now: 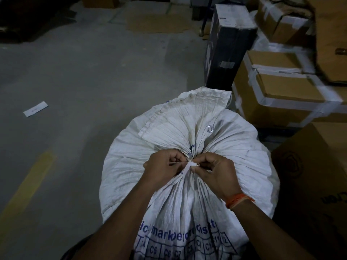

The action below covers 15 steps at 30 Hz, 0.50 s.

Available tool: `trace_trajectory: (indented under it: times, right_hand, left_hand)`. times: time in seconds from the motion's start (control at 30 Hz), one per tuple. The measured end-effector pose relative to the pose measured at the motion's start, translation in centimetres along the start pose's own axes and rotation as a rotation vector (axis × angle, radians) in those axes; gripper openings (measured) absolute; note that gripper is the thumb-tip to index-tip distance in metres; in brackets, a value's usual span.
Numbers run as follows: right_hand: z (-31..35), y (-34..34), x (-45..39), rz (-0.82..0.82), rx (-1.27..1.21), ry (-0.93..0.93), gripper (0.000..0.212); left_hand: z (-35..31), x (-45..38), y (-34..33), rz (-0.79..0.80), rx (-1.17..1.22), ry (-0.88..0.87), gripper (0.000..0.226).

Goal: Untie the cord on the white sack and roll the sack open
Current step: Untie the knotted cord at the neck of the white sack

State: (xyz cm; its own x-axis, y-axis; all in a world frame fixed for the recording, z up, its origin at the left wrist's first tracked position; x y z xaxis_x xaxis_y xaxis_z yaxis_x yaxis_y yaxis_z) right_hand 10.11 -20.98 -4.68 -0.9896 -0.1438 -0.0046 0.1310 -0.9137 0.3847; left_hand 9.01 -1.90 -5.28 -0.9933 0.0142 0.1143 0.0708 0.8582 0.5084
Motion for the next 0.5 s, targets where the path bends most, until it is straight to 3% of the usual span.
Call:
trace_trajectory:
  times: [0.33,0.5]
  right_hand:
    - [-0.1,0.0,0.2,-0.015,-0.002,0.008,0.018]
    - [-0.1,-0.1,0.3,-0.022,0.002,0.001,0.021]
  left_hand:
    - [0.2,-0.2,-1.2,-0.015,0.063,0.023,0.008]
    - [0.2,-0.3,-1.8,-0.047,0.091,0.006,0.024]
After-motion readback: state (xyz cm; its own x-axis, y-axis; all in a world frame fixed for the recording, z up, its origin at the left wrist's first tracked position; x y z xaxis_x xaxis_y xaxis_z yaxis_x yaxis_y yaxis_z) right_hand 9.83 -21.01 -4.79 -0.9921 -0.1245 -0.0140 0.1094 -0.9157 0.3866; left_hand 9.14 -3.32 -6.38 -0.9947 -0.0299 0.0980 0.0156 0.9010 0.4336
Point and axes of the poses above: each hand's wrist, its own x-axis away from the middle knuckle, its own y-axis out of the back of the hand, z = x × y, the point moved 4 cm from there along -x, towards the middle knuckle, and after that the axes turned 4 degrees about -y, right-handed, at the moved point
